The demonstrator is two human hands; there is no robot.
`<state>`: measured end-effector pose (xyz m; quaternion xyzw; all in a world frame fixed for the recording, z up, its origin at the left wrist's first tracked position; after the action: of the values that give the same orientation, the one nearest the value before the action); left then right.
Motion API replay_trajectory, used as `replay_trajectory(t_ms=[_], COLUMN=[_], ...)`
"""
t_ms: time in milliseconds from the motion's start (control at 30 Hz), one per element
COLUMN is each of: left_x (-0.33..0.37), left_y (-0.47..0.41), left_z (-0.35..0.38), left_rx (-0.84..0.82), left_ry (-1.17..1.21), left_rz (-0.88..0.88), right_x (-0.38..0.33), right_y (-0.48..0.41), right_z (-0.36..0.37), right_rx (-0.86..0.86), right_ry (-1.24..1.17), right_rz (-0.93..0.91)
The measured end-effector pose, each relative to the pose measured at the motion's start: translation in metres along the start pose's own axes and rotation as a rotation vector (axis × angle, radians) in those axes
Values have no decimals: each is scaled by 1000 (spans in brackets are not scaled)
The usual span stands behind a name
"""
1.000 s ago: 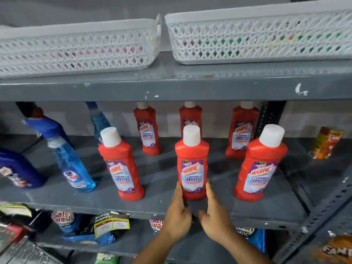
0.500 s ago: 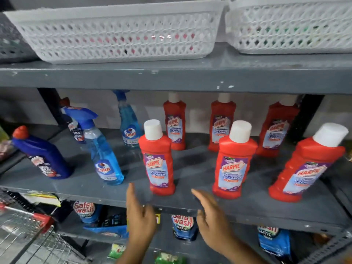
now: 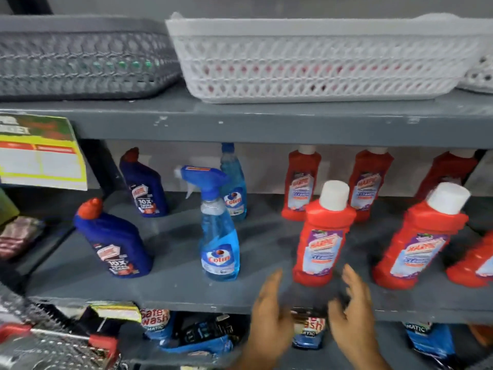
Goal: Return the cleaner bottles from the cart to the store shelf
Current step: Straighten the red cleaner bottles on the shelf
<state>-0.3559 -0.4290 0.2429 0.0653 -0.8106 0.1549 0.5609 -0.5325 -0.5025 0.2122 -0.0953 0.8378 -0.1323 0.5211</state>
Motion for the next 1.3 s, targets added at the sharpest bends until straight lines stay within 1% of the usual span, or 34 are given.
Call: replay_trajectory(t_ms=[33, 67, 100, 133, 167, 200, 233, 267, 300, 367, 433, 600, 633, 667, 700, 733, 767, 800, 833, 867, 900, 933, 967, 1033, 1067, 1200, 1300], left_x=[-5, -9, -14, -22, -34, -46, -56, -63, -65, -62, -62, -73, -73, -74, -76, -80, -84, -90, -99, -109, -117, -125, -128, -128, -128, -142, -142], left_y=[10, 20, 26, 27, 21, 9, -1, -9, -16, -23, -28, -26, -23, -17, -11, -4, 6, 17, 28, 33, 30, 23, 12, -7, -13, -22, -19], left_z=[-32, -67, -99, -124, -144, -156, -162, -158, -149, -137, -135, -140, -138, -140, -148, -164, -187, -216, -244, -269, -290, -304, -309, -312, -313, -325, -327], left_rx=[141, 298, 420, 499, 522, 467, 364, 236, 118, -13, -42, -67, -81, -72, -15, 104, 273, 482, 664, 781, 822, 793, 704, 521, 462, 367, 347], left_ry=[48, 51, 28, -63, -168, -227, -213, -186, -156, -187, -220, -163, -153, -137, -94, -34, 18, 21, 1, -65, -130, -164, -155, -168, -187, -177, -175], left_rz=[40, 91, 134, 153, 136, 59, -31, -94, -117, -53, -11, -48, -47, -38, -30, -18, 0, 12, 12, -21, -87, -173, -233, -228, -206, -196, -178], right_x=[-14, -32, -50, -66, -79, -90, -97, -99, -98, -98, -95, -95, -98, -105, -115, -127, -139, -149, -158, -164, -168, -172, -176, -187, -190, -202, -205], right_y=[12, 21, 29, 34, 35, 32, 29, 27, 24, 23, 22, 21, 22, 24, 29, 38, 49, 62, 72, 79, 80, 77, 70, 62, 62, 79, 82], right_z=[1, 10, 29, 51, 76, 100, 122, 142, 157, 175, 177, 174, 169, 162, 154, 150, 155, 169, 190, 214, 235, 255, 270, 300, 312, 338, 340], right_rx=[64, 46, -40, -157, -266, -357, -434, -489, -522, -527, -478, -418, -367, -271, -164, -91, -97, -189, -334, -479, -578, -631, -657, -723, -755, -812, -773], right_ry=[19, 28, 33, 54, 78, 82, 62, 34, 10, -35, -54, -59, -53, -34, -18, -9, 7, 24, 41, 59, 84, 96, 96, 82, 77, 37, 42], right_rz=[-62, -136, -211, -267, -308, -313, -255, -151, -45, 76, 101, 101, 76, 14, -79, -181, -271, -342, -385, -394, -379, -350, -294, -162, -126, -100, -92])
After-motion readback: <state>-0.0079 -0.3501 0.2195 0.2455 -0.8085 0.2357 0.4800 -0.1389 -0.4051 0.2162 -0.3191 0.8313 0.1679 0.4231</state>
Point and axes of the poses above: each hand's wrist, its own y-axis away from the middle knuckle, its own z-axis out of the palm, x = y × z, the point moved 7 cm from there along -y, towards the middle knuckle, and after that the axes turned 2 degrees about -z, right-handed, at the moved point
